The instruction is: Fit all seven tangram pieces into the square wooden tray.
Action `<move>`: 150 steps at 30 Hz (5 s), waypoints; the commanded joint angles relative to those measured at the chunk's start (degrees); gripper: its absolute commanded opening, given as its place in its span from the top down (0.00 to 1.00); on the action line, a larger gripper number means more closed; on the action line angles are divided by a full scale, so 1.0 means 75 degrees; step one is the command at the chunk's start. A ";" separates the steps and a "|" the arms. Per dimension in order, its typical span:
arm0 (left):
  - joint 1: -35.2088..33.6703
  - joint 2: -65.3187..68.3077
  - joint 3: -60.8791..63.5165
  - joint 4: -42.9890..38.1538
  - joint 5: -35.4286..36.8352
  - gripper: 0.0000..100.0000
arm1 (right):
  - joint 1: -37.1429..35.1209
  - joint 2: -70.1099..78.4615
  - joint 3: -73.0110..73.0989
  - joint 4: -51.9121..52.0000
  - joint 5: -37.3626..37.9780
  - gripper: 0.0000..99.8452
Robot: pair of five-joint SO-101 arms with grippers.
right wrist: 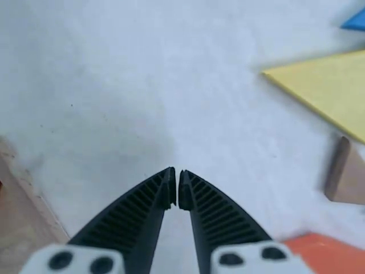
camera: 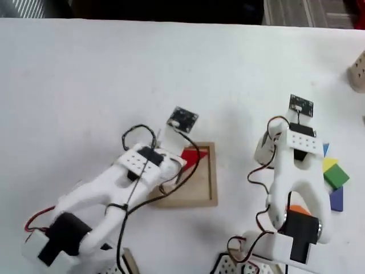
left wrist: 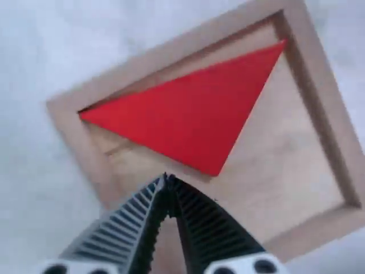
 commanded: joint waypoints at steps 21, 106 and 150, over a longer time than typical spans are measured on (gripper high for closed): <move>0.0510 0.0979 -0.1793 -0.0023 0.0422 0.98 | 0.0041 -0.0088 -0.0340 0.0006 0.0152 0.98; -0.1295 -0.1366 0.0527 -0.2040 0.0422 0.98 | 0.0076 0.0697 -0.2016 0.0393 0.1758 0.98; -0.1483 -0.1342 0.1207 -0.3938 0.0457 0.98 | 0.0885 -0.0709 0.0903 -0.1084 0.2122 0.84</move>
